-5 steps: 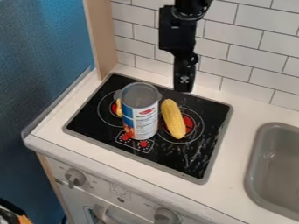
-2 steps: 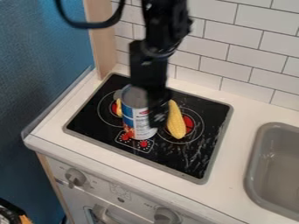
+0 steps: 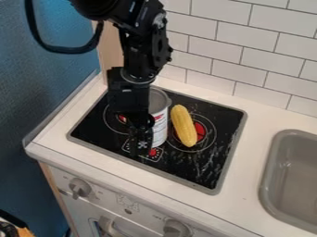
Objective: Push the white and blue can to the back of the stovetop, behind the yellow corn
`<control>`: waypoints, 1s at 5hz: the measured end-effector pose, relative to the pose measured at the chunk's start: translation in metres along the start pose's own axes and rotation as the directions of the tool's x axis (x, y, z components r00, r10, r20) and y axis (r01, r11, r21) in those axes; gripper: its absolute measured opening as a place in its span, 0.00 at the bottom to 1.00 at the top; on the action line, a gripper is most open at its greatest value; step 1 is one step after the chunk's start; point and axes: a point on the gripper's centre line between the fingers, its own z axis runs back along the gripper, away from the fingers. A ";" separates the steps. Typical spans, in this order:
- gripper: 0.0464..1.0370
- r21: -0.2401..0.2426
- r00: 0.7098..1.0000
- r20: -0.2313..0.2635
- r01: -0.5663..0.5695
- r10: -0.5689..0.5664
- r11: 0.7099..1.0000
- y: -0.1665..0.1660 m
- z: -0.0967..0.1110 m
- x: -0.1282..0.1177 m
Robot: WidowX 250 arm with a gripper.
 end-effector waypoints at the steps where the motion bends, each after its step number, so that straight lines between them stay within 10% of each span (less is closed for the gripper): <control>1: 0.96 0.037 0.998 0.034 -0.046 0.044 0.998 -0.010 -0.013 0.010; 5: 0.96 0.088 0.999 -0.029 -0.040 0.042 0.995 -0.049 -0.033 -0.032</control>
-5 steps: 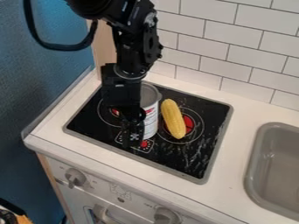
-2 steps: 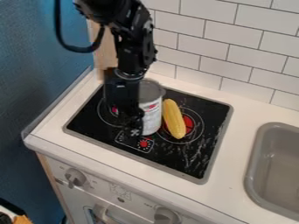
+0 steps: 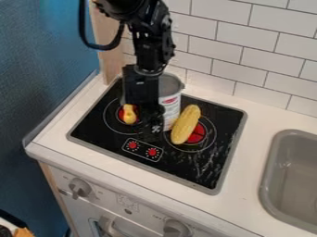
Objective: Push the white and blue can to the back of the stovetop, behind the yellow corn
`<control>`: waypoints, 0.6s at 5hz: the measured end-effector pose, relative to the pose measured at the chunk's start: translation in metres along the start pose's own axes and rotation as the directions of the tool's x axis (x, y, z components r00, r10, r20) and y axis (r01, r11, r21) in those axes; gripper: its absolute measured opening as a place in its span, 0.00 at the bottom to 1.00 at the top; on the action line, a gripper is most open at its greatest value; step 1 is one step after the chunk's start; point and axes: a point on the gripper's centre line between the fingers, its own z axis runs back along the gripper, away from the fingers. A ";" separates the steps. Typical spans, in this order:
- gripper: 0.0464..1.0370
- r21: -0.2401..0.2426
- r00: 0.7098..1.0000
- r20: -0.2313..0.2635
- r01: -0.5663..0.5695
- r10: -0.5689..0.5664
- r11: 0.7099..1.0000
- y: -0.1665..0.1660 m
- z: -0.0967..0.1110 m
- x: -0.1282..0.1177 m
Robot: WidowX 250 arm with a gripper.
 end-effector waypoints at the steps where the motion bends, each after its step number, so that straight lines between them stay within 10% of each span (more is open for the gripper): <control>1: 0.96 -0.006 0.999 -0.027 -0.047 0.046 0.999 -0.018 0.000 -0.001; 3: 0.96 -0.036 0.992 -0.052 -0.113 0.111 0.993 -0.050 0.001 -0.001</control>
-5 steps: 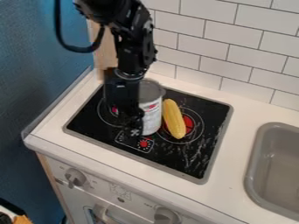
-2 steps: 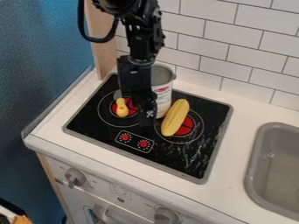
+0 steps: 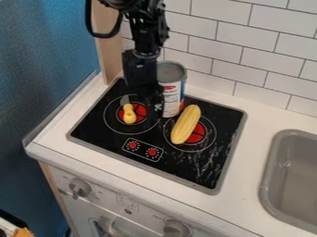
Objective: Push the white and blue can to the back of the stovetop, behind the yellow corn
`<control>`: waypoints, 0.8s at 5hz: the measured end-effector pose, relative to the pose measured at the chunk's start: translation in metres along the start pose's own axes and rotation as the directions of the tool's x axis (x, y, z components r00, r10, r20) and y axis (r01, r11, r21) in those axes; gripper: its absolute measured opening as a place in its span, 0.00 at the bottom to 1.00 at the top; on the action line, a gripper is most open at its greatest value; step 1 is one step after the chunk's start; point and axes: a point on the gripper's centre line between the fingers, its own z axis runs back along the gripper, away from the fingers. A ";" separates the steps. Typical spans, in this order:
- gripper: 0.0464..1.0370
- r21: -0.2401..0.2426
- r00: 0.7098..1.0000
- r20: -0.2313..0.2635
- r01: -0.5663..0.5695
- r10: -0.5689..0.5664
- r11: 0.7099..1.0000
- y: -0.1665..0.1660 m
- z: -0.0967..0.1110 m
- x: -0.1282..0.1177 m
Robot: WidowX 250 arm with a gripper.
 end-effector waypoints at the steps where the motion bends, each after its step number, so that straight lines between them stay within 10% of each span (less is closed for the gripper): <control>1: 0.96 -0.007 1.000 -0.005 -0.009 0.009 1.000 -0.007 0.000 0.001; 4: 0.96 -0.028 1.000 -0.015 -0.019 0.019 0.999 -0.004 0.023 0.010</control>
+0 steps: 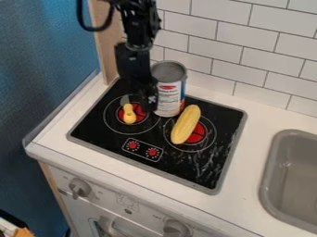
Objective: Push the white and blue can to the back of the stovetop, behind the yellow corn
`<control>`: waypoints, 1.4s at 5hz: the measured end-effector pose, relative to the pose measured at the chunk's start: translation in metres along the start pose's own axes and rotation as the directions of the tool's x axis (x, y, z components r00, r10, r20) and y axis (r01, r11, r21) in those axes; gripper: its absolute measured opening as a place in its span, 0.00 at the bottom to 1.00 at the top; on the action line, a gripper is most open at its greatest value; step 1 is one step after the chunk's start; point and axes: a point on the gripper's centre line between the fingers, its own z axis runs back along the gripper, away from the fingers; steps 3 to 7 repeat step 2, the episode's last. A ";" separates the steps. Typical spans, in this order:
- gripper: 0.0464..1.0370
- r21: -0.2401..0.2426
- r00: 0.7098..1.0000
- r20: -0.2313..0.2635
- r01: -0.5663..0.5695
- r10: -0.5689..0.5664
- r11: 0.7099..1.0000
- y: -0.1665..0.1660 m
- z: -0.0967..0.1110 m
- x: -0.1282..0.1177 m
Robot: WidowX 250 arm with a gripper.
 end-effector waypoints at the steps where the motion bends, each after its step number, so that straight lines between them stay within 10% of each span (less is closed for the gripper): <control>1: 0.96 -0.026 0.999 -0.011 -0.038 0.037 0.999 -0.001 0.032 0.011; 7: 0.96 -0.036 0.999 -0.027 -0.041 0.040 0.999 0.002 0.052 0.013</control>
